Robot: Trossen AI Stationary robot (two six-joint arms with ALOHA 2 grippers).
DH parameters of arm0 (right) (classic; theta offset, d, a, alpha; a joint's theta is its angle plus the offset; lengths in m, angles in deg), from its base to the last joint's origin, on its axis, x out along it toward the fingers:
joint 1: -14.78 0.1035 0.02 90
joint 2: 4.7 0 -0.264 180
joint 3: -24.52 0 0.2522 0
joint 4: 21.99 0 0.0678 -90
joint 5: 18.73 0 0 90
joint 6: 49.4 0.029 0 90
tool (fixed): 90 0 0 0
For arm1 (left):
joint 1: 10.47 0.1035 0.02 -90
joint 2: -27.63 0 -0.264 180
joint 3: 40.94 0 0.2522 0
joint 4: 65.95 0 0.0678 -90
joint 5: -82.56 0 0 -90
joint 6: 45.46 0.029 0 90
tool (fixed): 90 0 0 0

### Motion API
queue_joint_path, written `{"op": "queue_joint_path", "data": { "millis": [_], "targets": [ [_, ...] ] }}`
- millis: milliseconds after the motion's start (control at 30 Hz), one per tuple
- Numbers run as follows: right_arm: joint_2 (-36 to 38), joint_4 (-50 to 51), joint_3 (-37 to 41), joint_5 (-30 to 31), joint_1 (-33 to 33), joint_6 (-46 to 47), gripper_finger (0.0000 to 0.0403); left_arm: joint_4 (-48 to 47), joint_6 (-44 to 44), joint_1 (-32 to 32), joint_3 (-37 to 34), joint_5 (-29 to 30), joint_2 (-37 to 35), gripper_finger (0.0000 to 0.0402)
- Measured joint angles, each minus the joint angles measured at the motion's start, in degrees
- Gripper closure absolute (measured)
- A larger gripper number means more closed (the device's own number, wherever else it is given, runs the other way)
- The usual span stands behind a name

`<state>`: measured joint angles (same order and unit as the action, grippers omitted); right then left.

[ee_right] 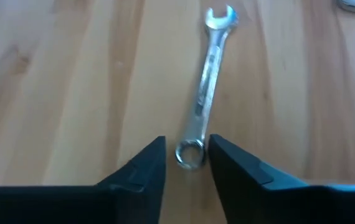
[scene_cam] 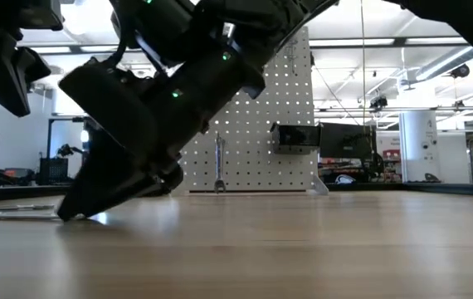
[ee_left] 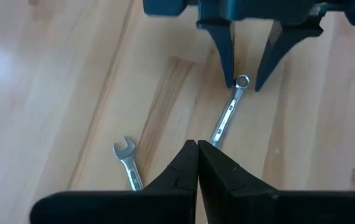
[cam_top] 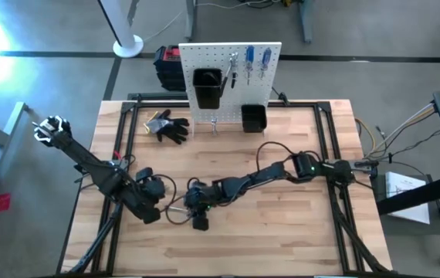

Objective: Hang tools onto peg board
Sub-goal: Hang the wrench on the peg board

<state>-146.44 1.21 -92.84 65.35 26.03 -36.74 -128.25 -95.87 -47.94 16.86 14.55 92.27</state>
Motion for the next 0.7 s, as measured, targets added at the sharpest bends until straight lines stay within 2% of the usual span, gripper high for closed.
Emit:
{"op": "queue_joint_path", "data": {
  "millis": [333,567,700],
  "targets": [
    [0.7,11.1,-0.1,5.8,0.3,-4.5,0.0396,-0.4,-0.1,0.0,0.1,0.0,1.0,0.0401],
    [1.8,12.2,0.1,6.4,0.5,-5.7,0.0400,-0.5,-1.2,0.0,0.1,-0.2,1.0,0.0401],
    [3.9,11.9,0.6,9.0,1.0,-9.0,0.0388,-0.5,-1.7,0.0,0.1,-2.2,0.9,0.0401]
  ]
}}
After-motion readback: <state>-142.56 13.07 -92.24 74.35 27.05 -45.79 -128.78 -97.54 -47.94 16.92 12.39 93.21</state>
